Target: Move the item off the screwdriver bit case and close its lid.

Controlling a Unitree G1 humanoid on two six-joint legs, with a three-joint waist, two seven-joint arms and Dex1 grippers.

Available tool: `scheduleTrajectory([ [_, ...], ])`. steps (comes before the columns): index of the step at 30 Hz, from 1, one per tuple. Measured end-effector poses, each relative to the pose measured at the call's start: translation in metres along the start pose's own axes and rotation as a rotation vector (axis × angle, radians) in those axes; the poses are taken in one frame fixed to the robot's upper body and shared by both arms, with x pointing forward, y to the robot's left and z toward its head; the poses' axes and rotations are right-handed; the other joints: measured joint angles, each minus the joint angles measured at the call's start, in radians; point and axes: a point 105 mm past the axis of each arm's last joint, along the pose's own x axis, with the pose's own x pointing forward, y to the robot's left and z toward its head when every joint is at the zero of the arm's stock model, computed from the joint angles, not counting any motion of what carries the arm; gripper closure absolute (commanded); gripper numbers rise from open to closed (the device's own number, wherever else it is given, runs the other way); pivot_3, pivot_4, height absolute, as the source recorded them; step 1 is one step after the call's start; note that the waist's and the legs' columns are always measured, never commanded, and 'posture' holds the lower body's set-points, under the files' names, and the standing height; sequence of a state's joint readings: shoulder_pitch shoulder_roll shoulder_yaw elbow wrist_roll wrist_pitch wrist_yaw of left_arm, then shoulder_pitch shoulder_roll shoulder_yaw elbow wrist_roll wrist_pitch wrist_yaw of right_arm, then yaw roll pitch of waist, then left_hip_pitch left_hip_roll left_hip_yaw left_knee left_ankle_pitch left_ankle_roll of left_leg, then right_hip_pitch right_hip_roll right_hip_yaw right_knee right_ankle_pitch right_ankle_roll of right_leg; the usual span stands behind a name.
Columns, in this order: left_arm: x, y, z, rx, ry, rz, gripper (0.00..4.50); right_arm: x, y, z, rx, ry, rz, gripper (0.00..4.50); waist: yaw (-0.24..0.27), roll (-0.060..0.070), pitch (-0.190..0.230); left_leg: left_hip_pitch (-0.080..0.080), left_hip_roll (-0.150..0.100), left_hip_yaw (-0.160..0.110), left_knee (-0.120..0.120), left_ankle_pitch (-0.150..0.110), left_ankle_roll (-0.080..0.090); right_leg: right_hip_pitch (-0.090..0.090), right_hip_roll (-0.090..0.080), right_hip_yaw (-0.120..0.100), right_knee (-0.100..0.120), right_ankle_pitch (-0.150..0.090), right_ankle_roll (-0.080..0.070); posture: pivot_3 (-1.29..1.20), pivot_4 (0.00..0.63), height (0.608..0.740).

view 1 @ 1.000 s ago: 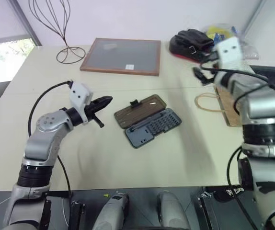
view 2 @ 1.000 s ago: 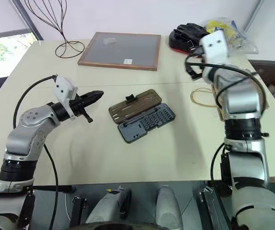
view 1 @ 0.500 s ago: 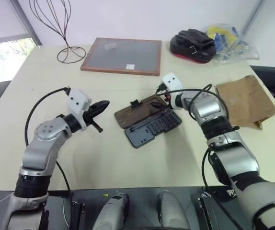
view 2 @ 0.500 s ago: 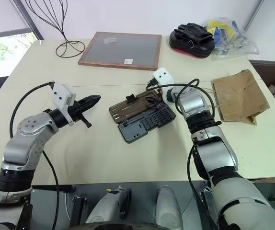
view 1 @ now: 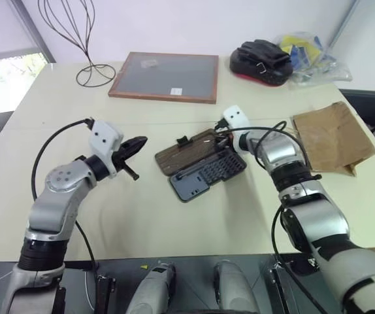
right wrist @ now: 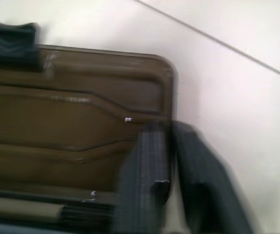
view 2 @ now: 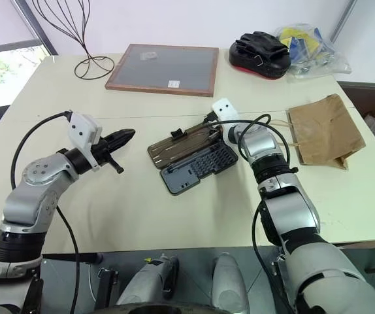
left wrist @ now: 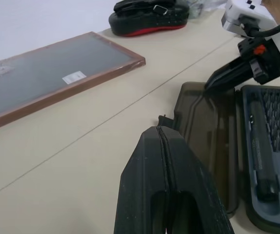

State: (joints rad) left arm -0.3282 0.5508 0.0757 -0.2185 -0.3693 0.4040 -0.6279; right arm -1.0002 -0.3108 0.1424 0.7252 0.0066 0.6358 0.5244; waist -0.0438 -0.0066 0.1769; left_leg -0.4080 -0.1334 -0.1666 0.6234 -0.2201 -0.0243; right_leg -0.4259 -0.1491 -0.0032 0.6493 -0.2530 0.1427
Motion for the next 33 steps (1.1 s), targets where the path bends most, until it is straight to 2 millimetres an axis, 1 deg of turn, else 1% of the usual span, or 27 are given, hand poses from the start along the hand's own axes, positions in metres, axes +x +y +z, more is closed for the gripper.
scheduleTrajectory([
  [3,0.000,0.001,-0.001,0.005,0.005,0.006,4.50,-0.004,0.006,-0.003,0.072,0.018,-0.006,4.49,0.001,0.000,-0.001,0.000,0.000,-0.001,0.000,0.000,0.000,0.000,0.000,0.000,0.000,0.000,0.000,0.00,0.150,0.734],
  [9,0.001,0.000,-0.002,0.002,0.003,0.016,4.50,-0.021,0.015,-0.013,0.202,0.062,-0.049,4.49,0.003,0.000,-0.002,0.000,0.000,-0.001,0.000,-0.001,0.001,0.000,0.000,0.000,0.000,0.000,0.000,0.00,0.150,0.734],
  [16,0.011,-0.007,-0.005,-0.019,-0.002,-0.009,4.50,-0.053,0.019,-0.031,0.355,0.148,-0.185,4.49,0.021,0.000,-0.002,0.000,0.000,-0.001,0.000,-0.001,0.002,0.000,0.000,0.000,0.000,0.000,0.000,0.00,0.150,0.734],
  [21,0.021,-0.009,-0.001,-0.020,-0.019,-0.049,4.50,-0.073,0.018,-0.044,0.445,0.202,-0.279,4.49,0.033,0.000,-0.002,0.000,-0.001,-0.001,0.001,-0.001,0.002,0.000,-0.001,0.000,0.000,0.000,0.000,0.00,0.150,0.734],
  [27,0.026,-0.008,-0.006,-0.034,-0.014,-0.071,4.50,-0.081,0.020,-0.050,0.524,0.181,-0.323,4.49,0.028,0.000,-0.002,0.000,-0.001,0.000,0.000,-0.001,0.002,0.000,-0.001,0.000,0.000,0.000,0.000,0.00,0.150,0.734],
  [33,0.034,-0.008,-0.001,-0.017,-0.039,-0.085,4.50,-0.085,0.019,-0.054,0.546,0.174,-0.357,4.49,0.029,0.000,-0.002,0.000,-0.001,0.000,0.000,-0.001,0.002,0.000,-0.001,0.000,0.000,0.000,0.000,0.00,0.150,0.734],
])
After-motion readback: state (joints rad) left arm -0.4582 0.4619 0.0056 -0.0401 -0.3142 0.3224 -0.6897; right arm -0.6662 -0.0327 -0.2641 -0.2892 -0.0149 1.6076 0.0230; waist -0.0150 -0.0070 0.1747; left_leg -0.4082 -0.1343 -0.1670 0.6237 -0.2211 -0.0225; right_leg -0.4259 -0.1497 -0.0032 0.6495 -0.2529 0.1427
